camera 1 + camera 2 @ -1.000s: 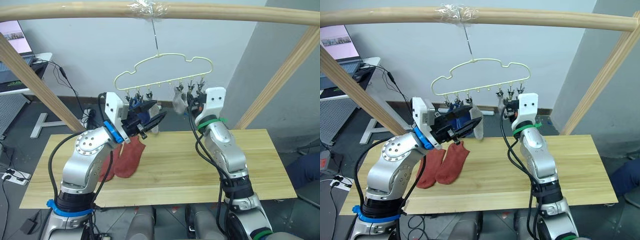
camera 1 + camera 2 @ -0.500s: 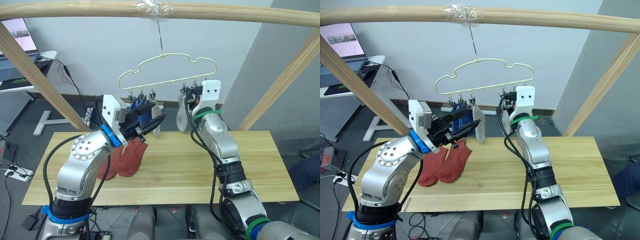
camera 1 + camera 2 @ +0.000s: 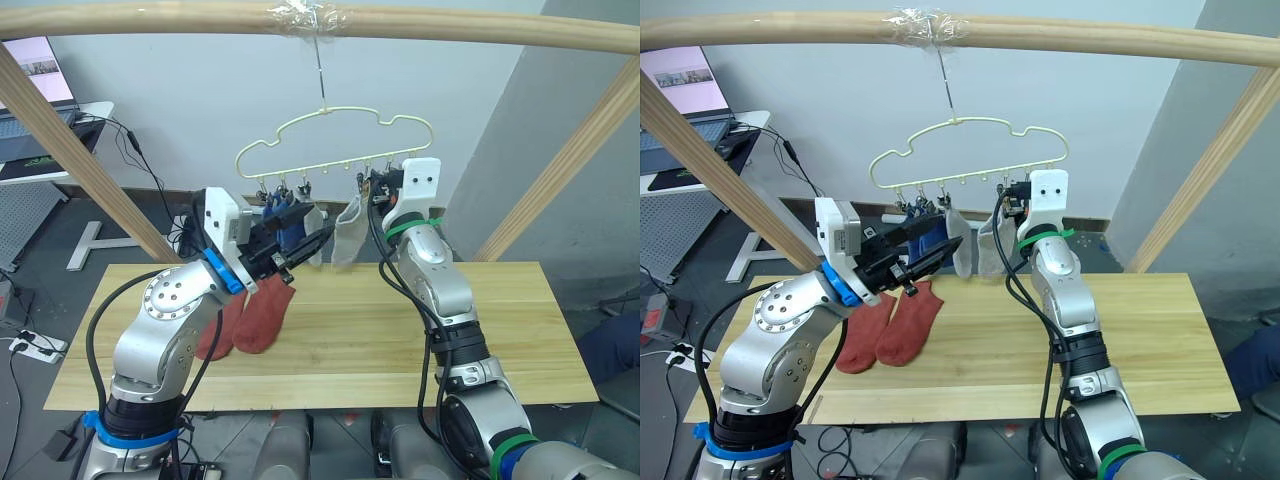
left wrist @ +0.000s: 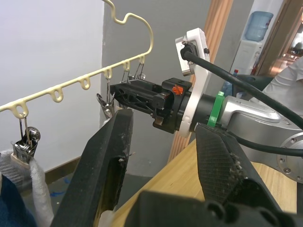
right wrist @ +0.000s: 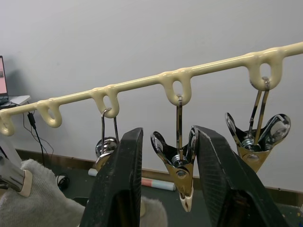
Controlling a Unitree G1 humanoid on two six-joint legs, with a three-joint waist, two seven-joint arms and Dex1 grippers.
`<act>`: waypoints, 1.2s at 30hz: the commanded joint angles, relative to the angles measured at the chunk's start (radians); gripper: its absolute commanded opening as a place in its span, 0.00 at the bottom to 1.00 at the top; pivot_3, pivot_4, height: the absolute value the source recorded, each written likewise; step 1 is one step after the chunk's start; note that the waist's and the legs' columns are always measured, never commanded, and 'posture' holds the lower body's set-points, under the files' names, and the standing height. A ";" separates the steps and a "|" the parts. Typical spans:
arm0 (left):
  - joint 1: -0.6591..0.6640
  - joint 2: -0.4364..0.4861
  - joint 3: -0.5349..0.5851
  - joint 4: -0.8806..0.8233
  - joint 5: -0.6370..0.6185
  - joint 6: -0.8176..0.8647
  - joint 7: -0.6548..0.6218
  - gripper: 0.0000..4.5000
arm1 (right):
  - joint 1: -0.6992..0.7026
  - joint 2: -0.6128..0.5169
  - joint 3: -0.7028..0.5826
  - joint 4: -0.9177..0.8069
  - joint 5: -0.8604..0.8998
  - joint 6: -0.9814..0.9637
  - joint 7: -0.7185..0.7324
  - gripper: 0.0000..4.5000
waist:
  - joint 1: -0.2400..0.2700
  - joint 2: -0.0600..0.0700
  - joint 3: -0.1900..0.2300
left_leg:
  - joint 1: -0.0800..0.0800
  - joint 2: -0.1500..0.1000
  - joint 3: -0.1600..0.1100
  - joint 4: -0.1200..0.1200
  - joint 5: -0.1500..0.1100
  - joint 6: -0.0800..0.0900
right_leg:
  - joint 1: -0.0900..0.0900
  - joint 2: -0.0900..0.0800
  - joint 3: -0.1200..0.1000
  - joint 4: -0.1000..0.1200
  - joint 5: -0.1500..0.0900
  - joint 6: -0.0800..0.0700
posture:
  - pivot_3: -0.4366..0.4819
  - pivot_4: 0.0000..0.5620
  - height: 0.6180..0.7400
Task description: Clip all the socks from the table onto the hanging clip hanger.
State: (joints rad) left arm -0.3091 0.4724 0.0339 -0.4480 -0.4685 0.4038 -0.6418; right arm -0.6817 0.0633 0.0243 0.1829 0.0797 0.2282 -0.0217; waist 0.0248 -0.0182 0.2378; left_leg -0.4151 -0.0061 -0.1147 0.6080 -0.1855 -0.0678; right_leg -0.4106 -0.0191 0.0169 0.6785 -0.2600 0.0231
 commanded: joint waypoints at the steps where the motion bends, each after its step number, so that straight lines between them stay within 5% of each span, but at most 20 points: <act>1: -0.015 0.000 0.015 -0.036 -0.013 -0.010 0.007 0.53 | -0.032 0.000 -0.002 -0.009 -0.006 -0.036 0.011 0.19 | 0.000 0.000 0.000 | 0.000 0.000 0.000 0.000 0.000 0.000 | 0.000 0.000 0.000 0.000 0.000 0.000 | 0.72 0.32 1.00; 5: 0.001 -0.006 0.008 -0.049 -0.011 -0.009 0.014 0.53 | -0.035 -0.009 0.000 -0.004 -0.014 -0.043 0.012 0.00 | 0.000 0.000 0.000 | 0.000 0.000 0.000 0.000 0.000 0.000 | 0.000 0.000 0.000 0.000 0.000 0.000 | 0.72 0.33 1.00; 10: 0.035 -0.009 -0.009 -0.057 0.011 0.001 0.033 0.53 | -0.024 -0.032 0.000 -0.031 -0.015 -0.030 0.033 0.00 | 0.000 0.000 0.000 | 0.000 0.000 0.000 0.000 0.000 0.000 | 0.000 0.000 0.000 0.000 0.000 0.000 | 0.71 0.34 1.00; 16: 0.174 0.032 -0.032 0.124 0.226 -0.064 0.121 0.53 | -0.007 -0.157 0.030 -0.116 0.006 0.087 0.193 0.00 | -0.001 0.000 0.000 | 0.000 0.000 0.000 0.000 0.000 0.000 | 0.000 0.000 0.001 0.000 0.000 0.000 | 0.68 0.36 1.00; 20: 0.217 0.017 -0.016 0.243 0.263 -0.077 0.155 0.72 | -0.005 -0.212 0.016 -0.183 0.043 0.181 0.260 0.00 | -0.001 0.001 0.000 | 0.000 0.001 0.000 -0.001 0.000 0.000 | -0.001 0.000 -0.001 0.000 -0.002 -0.002 | 0.66 0.37 1.00; 24: 0.159 -0.003 -0.042 0.504 0.358 -0.100 0.227 0.98 | -0.023 -0.234 -0.038 -0.268 0.125 0.352 0.283 0.00 | 0.000 0.001 0.000 | 0.000 0.000 -0.002 -0.001 0.000 0.000 | -0.001 0.000 -0.002 0.000 -0.002 -0.003 | 0.65 0.39 1.00; 36: -0.080 -0.085 -0.147 1.050 0.460 -0.222 0.144 0.99 | -0.100 -0.219 -0.151 -0.404 0.303 0.736 0.243 0.00 | -0.010 0.000 0.001 | -0.002 0.000 -0.001 -0.002 0.000 0.000 | -0.002 -0.001 -0.002 0.000 -0.002 -0.002 | 0.57 0.40 1.00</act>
State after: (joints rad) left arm -0.3884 0.3801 -0.1045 0.5514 -0.0338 0.1919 -0.4932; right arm -0.7524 -0.1587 -0.0960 -0.1610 0.3471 0.9316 0.2399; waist 0.0145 -0.0178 0.2385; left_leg -0.4165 -0.0061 -0.1152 0.6057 -0.1857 -0.0673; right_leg -0.4129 -0.0202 0.0153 0.6791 -0.2616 0.0209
